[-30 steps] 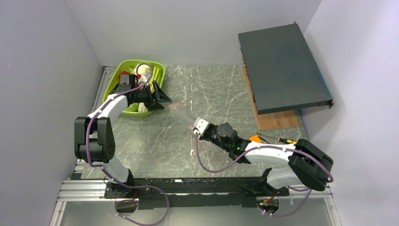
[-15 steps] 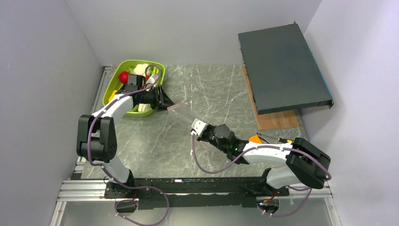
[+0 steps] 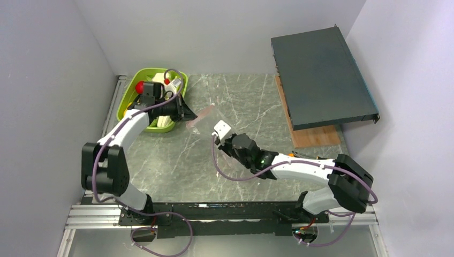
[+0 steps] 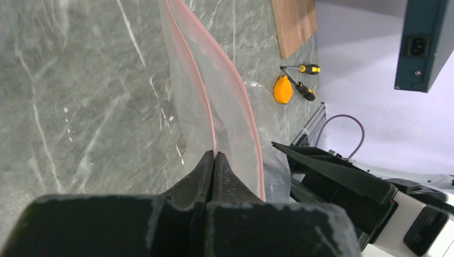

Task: Place the food in the zip-top bag and seal the zipper
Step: Open the zipper of the food storage bag at the center of the board.

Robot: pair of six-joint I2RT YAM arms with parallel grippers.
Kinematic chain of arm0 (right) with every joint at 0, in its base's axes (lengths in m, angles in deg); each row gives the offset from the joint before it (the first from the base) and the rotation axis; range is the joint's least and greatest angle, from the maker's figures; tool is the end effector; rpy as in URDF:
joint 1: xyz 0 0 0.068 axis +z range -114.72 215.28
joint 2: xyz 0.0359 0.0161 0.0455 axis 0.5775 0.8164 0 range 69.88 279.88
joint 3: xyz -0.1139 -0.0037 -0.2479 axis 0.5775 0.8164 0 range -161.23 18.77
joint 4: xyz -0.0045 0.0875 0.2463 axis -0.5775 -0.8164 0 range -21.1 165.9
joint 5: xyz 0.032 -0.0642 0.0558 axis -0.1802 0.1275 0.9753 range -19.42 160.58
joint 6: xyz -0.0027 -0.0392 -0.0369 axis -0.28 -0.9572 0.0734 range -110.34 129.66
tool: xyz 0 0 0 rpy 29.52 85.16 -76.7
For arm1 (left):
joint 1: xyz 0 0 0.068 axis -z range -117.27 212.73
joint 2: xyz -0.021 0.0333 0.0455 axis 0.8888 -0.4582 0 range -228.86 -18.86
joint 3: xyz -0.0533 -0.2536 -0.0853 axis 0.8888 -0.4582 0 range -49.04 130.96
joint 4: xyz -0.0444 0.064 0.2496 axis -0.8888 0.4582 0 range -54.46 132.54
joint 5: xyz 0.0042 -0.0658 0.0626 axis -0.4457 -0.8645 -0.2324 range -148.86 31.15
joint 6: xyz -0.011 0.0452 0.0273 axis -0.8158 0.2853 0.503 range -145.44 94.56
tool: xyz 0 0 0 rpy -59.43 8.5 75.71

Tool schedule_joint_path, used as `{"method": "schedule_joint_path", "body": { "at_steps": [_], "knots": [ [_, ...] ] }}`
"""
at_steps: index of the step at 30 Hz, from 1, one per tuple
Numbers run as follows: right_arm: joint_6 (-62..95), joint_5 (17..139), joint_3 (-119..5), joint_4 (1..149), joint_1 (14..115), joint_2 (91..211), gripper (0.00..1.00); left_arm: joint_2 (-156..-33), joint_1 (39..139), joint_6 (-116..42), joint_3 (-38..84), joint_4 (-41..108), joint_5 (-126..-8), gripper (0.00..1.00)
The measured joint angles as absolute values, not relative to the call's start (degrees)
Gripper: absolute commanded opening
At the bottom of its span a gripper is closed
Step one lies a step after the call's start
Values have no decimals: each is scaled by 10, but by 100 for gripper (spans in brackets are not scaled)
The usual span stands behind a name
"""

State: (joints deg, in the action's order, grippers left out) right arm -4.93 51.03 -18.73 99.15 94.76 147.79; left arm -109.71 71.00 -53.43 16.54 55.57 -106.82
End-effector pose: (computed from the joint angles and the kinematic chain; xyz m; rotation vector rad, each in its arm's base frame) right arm 0.1590 0.2462 0.2268 -0.9234 1.6128 0.2257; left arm 0.3326 -0.0751 0.2576 0.0211 2.3844 -1.2917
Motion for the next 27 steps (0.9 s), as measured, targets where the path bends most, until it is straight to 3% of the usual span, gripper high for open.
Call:
{"method": "schedule_joint_path", "body": {
  "at_steps": [5,11,20,27],
  "knots": [
    [70,521,-306,849,947,1493,72,-1002,729,-505,165,544,-1020,0],
    [190,572,-369,771,947,1487,99,-924,752,-481,150,515,-976,0],
    [449,477,-524,609,937,1497,99,-874,780,-456,118,499,-921,0],
    [533,439,-654,536,899,1547,92,-847,807,-437,117,495,-898,0]
  ]
}}
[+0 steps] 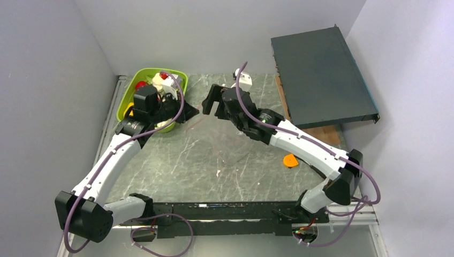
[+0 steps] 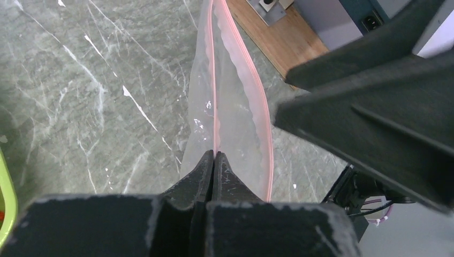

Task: Place the food in the zip-top bag and seal the zipper
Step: Open the zipper of the food storage bag at the center of the board.

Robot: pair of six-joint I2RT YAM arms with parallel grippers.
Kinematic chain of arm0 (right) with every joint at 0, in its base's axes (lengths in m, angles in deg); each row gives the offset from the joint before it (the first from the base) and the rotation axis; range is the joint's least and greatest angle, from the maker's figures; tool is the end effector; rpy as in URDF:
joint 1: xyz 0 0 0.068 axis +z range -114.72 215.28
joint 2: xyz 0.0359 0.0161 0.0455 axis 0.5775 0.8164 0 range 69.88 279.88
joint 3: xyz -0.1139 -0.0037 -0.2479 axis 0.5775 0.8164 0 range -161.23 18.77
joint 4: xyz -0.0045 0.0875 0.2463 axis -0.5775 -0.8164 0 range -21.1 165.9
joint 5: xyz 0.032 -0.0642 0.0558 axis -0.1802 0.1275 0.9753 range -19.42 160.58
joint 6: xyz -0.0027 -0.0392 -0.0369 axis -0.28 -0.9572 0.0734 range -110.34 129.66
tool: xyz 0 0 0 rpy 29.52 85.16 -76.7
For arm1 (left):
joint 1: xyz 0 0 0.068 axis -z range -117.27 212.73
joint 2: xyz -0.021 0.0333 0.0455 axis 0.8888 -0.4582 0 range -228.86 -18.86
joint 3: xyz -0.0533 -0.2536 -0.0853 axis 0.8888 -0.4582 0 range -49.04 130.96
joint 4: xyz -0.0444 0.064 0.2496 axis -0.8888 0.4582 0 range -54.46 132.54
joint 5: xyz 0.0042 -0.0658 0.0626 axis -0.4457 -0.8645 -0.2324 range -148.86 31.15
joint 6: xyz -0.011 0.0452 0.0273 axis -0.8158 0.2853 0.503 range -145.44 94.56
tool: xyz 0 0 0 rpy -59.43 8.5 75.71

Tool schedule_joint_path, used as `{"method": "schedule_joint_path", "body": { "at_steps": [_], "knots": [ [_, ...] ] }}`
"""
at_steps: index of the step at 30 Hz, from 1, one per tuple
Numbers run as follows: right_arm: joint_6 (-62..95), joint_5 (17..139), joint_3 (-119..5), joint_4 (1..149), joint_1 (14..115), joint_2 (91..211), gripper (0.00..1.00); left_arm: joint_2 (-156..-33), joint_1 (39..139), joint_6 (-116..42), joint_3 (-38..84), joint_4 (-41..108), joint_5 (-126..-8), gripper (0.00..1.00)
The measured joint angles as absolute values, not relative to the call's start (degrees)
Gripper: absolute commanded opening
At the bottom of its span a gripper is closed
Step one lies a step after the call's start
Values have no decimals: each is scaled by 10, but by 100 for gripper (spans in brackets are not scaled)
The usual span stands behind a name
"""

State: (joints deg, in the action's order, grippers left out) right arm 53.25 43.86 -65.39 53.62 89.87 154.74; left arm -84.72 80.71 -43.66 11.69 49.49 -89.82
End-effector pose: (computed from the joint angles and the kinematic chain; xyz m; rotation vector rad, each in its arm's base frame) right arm 0.2097 0.2673 0.3922 0.1192 1.9846 0.6773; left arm 0.2419 -0.0977 0.3581 0.3766 1.9296 -0.9346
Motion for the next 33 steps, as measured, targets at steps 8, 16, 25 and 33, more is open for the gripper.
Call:
{"method": "schedule_joint_path", "body": {
  "at_steps": [8,16,25,33],
  "knots": [
    [564,433,-677,500,866,1587,55,-842,817,-428,113,490,-889,0],
    [557,391,-677,490,881,1603,51,-842,817,-430,111,482,-892,0],
    [525,353,-678,489,902,1632,0,-843,817,-432,108,473,-892,0],
    [449,318,-658,511,902,1610,0,-843,817,-433,98,466,-889,42]
  ]
}}
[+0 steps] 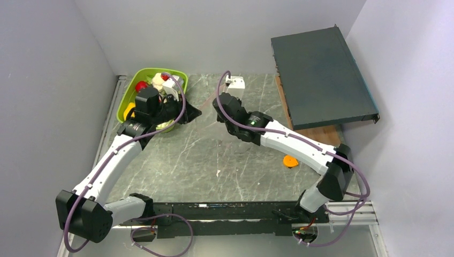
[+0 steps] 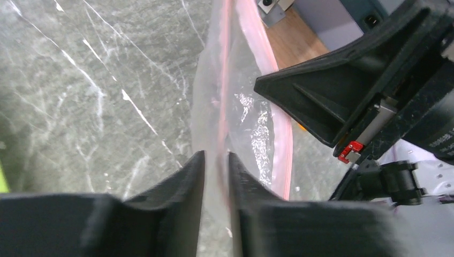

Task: Place the food in the zip-top bag and seal the zipper
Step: Open the zipper of the food storage bag at the center of the board, then pick up the fake vegetable from the bin.

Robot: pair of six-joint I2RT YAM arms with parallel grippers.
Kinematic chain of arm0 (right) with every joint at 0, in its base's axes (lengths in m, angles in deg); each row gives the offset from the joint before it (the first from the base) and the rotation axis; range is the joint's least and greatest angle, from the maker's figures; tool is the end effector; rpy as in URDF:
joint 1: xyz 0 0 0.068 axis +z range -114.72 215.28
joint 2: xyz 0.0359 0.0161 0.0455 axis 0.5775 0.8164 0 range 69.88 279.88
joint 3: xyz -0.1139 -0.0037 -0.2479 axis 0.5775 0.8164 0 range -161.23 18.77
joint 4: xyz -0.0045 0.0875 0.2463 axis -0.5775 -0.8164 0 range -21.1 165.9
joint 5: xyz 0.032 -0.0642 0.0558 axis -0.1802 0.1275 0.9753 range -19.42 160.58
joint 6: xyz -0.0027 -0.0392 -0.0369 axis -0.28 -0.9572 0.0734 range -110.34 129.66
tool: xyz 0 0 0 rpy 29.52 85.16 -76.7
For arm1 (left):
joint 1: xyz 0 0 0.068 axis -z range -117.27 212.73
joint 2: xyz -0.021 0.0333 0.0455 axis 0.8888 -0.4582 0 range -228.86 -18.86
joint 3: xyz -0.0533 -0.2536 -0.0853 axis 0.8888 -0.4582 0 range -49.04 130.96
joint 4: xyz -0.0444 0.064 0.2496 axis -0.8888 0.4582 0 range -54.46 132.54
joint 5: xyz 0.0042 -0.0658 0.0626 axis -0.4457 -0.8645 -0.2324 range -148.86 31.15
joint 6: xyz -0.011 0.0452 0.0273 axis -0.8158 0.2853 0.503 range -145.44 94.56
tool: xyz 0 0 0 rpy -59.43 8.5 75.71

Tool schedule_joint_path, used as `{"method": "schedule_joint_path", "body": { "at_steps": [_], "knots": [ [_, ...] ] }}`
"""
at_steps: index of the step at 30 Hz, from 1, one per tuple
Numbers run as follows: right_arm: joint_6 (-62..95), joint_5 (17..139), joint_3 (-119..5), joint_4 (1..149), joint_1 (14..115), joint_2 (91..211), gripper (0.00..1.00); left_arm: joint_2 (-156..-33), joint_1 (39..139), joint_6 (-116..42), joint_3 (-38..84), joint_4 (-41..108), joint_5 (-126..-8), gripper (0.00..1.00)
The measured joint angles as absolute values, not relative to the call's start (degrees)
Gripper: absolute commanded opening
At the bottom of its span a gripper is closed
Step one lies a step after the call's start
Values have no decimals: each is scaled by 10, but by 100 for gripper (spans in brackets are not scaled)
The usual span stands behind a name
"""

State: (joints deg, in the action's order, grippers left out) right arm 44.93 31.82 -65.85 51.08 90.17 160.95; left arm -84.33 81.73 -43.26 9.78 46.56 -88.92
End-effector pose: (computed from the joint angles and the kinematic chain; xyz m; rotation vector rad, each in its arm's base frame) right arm 0.2264 0.2833 0.3568 0.0483 1.9988 0.2942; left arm 0.2406 -0.1017 0.3531 0.3940 1.9028 -0.9260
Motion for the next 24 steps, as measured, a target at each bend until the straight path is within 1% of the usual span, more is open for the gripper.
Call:
{"method": "schedule_joint_path", "body": {
  "at_steps": [2,4,6,9,10,14,18,20,24],
  "knots": [
    [416,314,-644,521,901,1593,0,-843,817,-430,97,465,-889,58],
    [382,306,-628,532,901,1575,0,-843,817,-428,97,467,-886,72],
    [353,300,-616,537,900,1560,0,-842,817,-423,97,469,-881,83],
    [303,294,-603,542,897,1544,0,-834,817,-419,90,469,-873,96],
    [283,293,-596,547,897,1539,0,-830,816,-417,88,469,-869,99],
    [215,290,-557,562,896,1521,0,-814,815,-413,86,472,-838,100],
    [158,290,-546,557,896,1522,0,-811,808,-413,88,490,-769,100],
    [143,295,-545,557,896,1523,0,-820,792,-418,93,508,-748,100],
    [142,329,-545,556,896,1528,0,-852,725,-438,96,515,-742,100]
  ]
}}
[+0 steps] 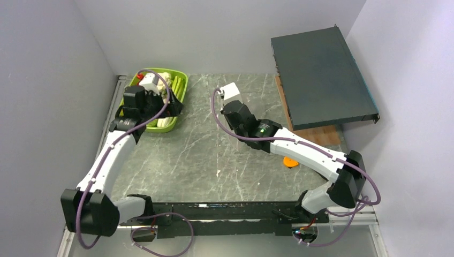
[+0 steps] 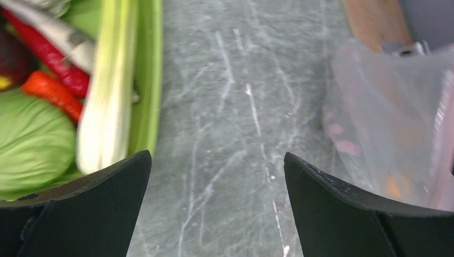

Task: Place the food in the zip-top bag and seal the zipper
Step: Pick up the fake vegetable from the bin.

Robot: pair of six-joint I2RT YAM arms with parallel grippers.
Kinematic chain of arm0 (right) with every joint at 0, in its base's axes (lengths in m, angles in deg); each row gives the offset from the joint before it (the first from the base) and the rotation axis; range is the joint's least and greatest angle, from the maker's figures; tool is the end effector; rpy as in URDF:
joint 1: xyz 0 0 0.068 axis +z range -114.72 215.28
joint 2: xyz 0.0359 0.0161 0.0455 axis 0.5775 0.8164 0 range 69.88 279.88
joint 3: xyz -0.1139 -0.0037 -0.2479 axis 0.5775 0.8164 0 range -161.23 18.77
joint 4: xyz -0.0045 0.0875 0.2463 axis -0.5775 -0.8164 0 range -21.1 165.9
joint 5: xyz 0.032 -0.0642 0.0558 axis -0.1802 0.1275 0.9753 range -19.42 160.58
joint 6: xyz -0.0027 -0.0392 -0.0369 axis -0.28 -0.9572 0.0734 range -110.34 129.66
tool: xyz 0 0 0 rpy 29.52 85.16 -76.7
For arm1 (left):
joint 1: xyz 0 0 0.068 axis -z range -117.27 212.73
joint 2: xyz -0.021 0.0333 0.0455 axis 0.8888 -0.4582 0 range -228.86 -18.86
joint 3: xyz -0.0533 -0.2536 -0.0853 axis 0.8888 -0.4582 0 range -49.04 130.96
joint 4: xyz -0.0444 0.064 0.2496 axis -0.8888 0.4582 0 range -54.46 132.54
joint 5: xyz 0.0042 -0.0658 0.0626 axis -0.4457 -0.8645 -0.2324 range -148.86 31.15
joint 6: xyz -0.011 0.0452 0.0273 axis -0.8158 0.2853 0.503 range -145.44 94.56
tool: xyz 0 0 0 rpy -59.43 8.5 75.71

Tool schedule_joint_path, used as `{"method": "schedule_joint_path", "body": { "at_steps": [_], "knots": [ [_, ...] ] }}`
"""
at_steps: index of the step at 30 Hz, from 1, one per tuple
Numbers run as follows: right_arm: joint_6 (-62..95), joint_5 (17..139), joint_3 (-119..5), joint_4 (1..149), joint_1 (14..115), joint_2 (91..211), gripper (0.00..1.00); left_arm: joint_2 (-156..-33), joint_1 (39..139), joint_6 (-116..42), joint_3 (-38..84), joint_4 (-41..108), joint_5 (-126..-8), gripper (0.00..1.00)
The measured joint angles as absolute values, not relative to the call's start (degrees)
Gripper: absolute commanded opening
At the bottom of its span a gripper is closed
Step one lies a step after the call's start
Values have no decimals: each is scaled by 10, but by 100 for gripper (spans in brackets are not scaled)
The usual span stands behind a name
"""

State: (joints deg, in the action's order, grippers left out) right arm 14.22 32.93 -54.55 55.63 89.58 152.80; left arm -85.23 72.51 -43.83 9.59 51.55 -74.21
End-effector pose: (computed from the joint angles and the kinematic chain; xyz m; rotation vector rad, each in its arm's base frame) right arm 0.2088 0.2533 0.3429 -0.4682 1.9198 -0.0243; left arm 0.2588 -0.0542 0.3382 0.0255 2.0165 -0.5817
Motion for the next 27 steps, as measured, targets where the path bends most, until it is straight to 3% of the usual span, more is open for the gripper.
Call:
{"method": "schedule_joint_path", "body": {
  "at_steps": [5,10,13,19,27],
  "knots": [
    [148,359,-545,556,896,1541,0,-929,654,-446,131,540,-751,94],
    [147,380,-539,558,896,1539,0,-1064,644,-434,262,613,-769,89],
    [148,410,-520,561,892,1523,0,-1142,644,-421,334,639,-751,79],
    [157,461,-495,572,868,1478,0,-1257,645,-383,393,663,-717,68],
    [164,486,-478,576,856,1463,0,-1266,660,-364,366,652,-668,72]
  ]
}}
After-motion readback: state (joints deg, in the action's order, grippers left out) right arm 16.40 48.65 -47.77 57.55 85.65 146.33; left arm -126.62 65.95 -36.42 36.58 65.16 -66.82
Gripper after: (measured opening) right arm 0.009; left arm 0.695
